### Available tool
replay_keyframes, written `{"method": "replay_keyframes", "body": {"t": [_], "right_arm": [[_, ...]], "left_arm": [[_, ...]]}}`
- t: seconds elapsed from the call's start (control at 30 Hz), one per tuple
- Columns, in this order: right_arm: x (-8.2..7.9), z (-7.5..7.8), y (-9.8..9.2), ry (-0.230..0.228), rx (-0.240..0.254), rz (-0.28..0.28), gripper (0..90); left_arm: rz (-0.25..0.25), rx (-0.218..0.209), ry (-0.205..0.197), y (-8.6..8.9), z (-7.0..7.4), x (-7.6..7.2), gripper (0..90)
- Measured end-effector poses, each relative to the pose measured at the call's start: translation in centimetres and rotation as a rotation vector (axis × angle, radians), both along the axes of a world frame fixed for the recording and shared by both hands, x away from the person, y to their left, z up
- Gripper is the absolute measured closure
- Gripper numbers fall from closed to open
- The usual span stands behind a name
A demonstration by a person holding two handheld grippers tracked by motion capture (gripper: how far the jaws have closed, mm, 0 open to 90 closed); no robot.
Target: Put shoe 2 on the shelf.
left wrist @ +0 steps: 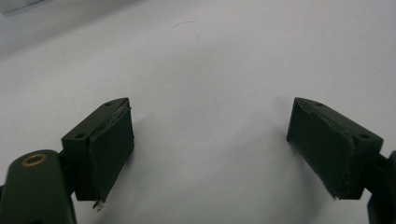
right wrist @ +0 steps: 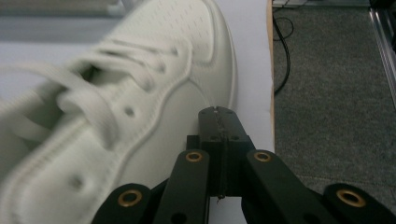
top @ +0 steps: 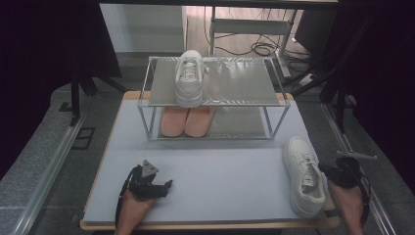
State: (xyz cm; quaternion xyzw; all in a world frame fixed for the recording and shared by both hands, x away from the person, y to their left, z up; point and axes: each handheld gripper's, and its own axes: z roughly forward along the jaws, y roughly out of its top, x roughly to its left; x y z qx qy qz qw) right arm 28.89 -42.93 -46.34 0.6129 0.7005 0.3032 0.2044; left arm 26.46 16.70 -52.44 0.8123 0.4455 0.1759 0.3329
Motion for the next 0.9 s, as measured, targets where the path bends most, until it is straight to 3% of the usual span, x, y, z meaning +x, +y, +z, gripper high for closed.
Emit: {"method": "replay_keyframes", "body": {"t": [0.13, 0.43, 0.9], "right_arm": [[-0.4, -0.7, -0.2, 0.017, 0.022, -0.01, 90.0], [-0.9, -0.9, 0.2, 0.011, 0.048, -0.028, 90.0], [0.2, -1.1, 5.1, 0.009, 0.057, 0.084, 90.0]], "left_arm": [[0.0, 0.0, 0.0, 0.0, 0.0, 0.0, 14.7], [0.0, 0.0, 0.0, 0.0, 0.0, 0.0, 14.7], [0.0, 0.001, 0.0, 0.0, 0.0, 0.0, 14.7]]}}
